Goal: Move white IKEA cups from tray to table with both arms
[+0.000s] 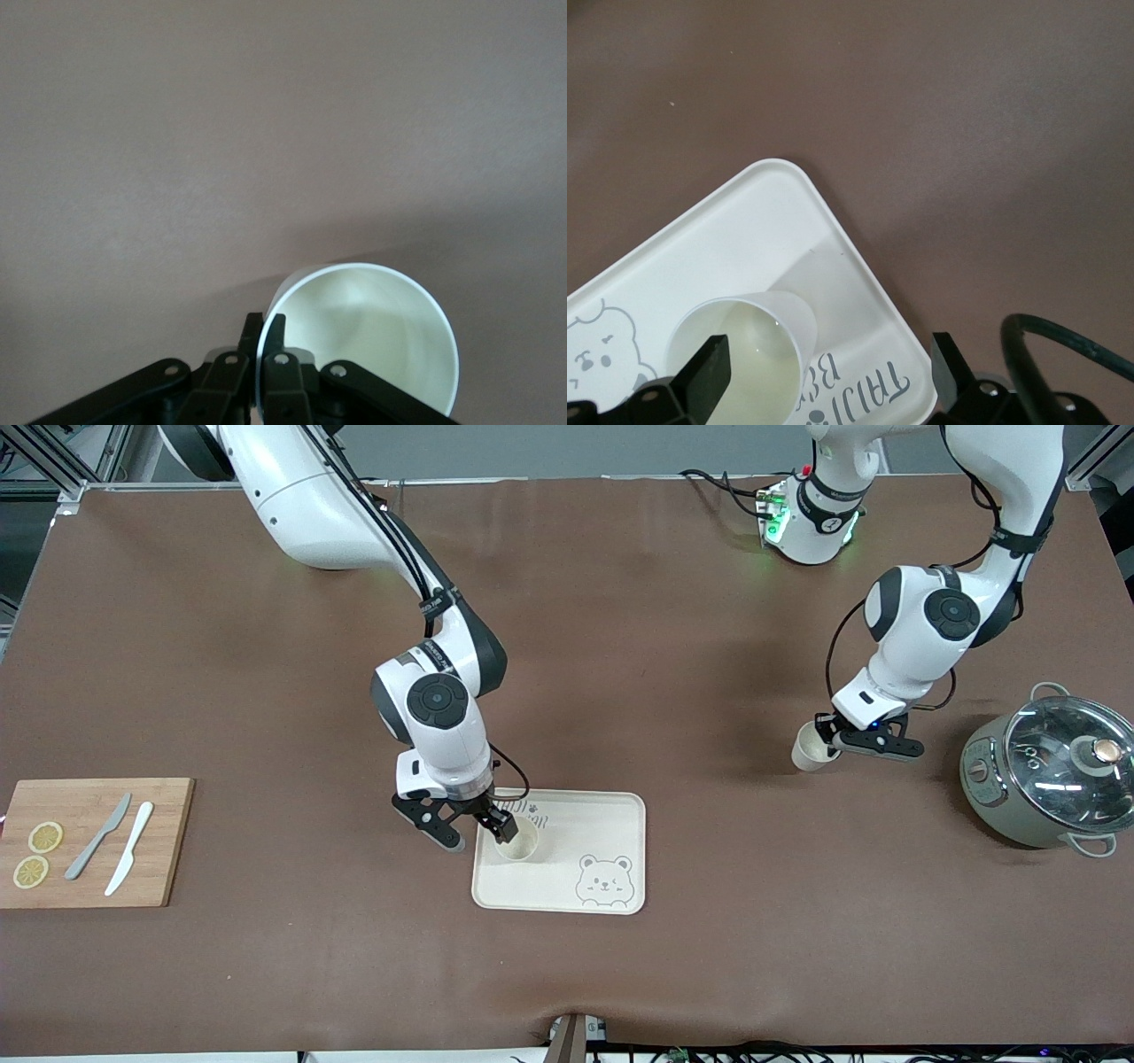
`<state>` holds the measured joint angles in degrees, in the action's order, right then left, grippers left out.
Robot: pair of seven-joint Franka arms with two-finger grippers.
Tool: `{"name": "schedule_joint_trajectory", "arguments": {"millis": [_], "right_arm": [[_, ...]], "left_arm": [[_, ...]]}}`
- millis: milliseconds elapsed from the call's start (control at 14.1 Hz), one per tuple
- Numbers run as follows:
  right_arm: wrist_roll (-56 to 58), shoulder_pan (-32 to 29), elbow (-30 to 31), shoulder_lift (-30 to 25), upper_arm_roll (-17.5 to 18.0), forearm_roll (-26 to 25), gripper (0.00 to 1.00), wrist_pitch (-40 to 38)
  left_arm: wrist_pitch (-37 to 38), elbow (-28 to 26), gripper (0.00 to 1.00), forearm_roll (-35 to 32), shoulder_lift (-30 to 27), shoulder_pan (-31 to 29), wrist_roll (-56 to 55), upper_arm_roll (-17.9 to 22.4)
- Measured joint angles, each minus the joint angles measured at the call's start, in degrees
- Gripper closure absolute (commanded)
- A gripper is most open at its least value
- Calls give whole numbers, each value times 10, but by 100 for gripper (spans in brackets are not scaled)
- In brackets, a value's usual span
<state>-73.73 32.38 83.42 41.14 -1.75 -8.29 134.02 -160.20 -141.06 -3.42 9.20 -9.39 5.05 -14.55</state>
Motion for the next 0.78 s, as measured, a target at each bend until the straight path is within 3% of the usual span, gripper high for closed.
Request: {"name": "schedule_joint_trajectory", "arguments": {"millis": [141, 566, 778], "right_arm": [[-13, 0, 0, 5, -1, -1, 0, 1], [-52, 4, -3, 29, 0, -7, 0, 22], [-75, 8, -4, 36, 1, -7, 0, 23]], "left_arm": [[0, -8, 100, 20, -3, -5, 22, -1], [0, -26, 100, 170, -13, -5, 148, -11], [0, -30, 100, 186, -13, -5, 171, -15]]}}
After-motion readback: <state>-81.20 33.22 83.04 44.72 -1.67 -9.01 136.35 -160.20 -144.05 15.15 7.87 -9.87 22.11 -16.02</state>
